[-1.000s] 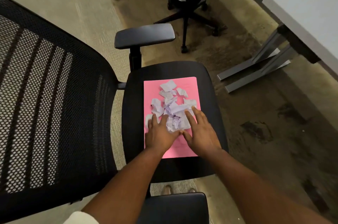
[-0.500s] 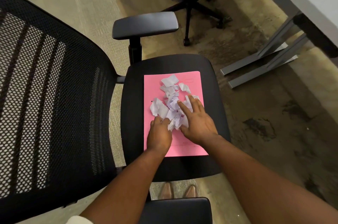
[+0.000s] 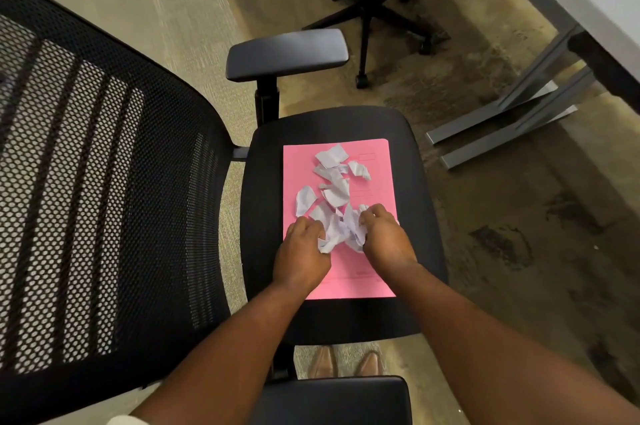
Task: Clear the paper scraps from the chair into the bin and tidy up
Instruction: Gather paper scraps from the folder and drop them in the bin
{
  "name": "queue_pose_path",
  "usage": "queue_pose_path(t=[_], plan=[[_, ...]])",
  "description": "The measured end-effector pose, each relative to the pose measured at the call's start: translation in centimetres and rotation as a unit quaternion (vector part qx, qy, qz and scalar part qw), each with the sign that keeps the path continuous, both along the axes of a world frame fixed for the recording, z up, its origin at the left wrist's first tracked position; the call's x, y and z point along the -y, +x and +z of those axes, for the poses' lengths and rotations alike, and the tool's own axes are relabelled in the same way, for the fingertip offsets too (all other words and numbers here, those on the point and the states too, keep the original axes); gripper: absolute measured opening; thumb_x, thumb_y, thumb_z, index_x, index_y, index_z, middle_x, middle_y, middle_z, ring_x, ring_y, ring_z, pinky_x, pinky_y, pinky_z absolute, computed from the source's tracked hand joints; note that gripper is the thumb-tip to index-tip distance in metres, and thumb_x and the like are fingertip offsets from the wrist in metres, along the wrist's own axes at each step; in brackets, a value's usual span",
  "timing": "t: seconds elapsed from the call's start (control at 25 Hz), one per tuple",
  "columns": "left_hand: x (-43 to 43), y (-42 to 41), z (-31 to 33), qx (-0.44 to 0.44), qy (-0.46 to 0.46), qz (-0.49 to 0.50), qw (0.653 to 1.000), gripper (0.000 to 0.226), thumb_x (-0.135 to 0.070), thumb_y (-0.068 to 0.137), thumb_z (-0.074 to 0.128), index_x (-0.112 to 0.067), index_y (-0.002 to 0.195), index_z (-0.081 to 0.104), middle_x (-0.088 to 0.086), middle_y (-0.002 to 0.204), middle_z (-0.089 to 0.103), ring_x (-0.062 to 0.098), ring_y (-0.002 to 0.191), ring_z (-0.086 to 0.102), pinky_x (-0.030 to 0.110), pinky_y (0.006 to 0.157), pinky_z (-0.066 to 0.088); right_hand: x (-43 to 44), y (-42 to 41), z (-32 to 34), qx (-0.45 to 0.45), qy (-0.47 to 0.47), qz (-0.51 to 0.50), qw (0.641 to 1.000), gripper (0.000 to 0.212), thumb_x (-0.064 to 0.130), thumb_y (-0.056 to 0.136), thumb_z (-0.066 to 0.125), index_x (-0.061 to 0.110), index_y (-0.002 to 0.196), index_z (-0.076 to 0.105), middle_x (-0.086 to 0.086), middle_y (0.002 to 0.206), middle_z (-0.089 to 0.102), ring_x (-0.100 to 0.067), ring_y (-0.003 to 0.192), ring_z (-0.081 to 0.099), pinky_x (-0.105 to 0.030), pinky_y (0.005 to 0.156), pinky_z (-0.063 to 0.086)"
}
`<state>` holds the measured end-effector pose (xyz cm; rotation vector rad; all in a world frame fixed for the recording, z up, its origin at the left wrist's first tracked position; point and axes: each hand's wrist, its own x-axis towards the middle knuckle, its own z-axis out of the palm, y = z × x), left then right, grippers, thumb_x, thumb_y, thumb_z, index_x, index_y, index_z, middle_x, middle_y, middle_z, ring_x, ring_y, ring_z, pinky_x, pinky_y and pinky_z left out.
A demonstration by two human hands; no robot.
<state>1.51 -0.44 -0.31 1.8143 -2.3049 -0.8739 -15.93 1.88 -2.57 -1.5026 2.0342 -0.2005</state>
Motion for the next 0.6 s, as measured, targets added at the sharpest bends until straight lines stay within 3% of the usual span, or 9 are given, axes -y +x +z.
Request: queue_pose_path(t=[0.16,0.36,0.48,0.6], plan=[[0.6,-0.2,0.7,-0.011,-0.017,-0.006,1.0,0.019,-0.011,0.08,0.069,-0.014,0.094,0.057,0.001,0.097,0.054,0.023,0.09,0.054,0.035,0.062,0.046,0.0,-0.6,0.7,0.012,-0.02,-0.041,0.999,0.023,0.005,0.091,0.059,0.013,0.113,0.061,-0.006,0.114,0.06,-0.025,0.091,0.059,-0.033,0.074,0.05],[1.7,-0.4,2.4,-0.012,-0.003,0.048,0.999,0.033,-0.008,0.081,0.065,-0.017,0.104,0.044,0.004,0.092,0.055,0.028,0.083,0.059,0.037,0.06,0.048,-0.4,-1.5,2.1,0.04,-0.031,-0.106,0.993,0.038,0.012,0.096,0.058,0.022,0.132,0.054,-0.002,0.127,0.059,-0.025,0.106,0.062,-0.038,0.086,0.056],[2.9,-0.6,2.7,0.01,0.009,0.067,0.998,0.042,-0.009,0.082,0.065,-0.016,0.116,0.041,0.011,0.102,0.058,0.032,0.09,0.06,0.046,0.071,0.054,-1.0,-1.8,2.4,0.053,-0.05,-0.125,0.989,0.039,0.02,0.095,0.061,0.025,0.132,0.053,0.001,0.128,0.059,-0.023,0.107,0.062,-0.038,0.086,0.056],[3.9,-1.0,2.2,0.031,0.017,0.09,0.995,0.044,-0.008,0.082,0.068,-0.012,0.12,0.046,0.012,0.12,0.052,0.033,0.1,0.059,0.045,0.079,0.054,-1.9,-1.8,2.4,0.066,-0.061,-0.148,0.985,0.043,0.025,0.093,0.065,0.028,0.133,0.052,0.004,0.129,0.059,-0.02,0.108,0.062,-0.036,0.087,0.057]])
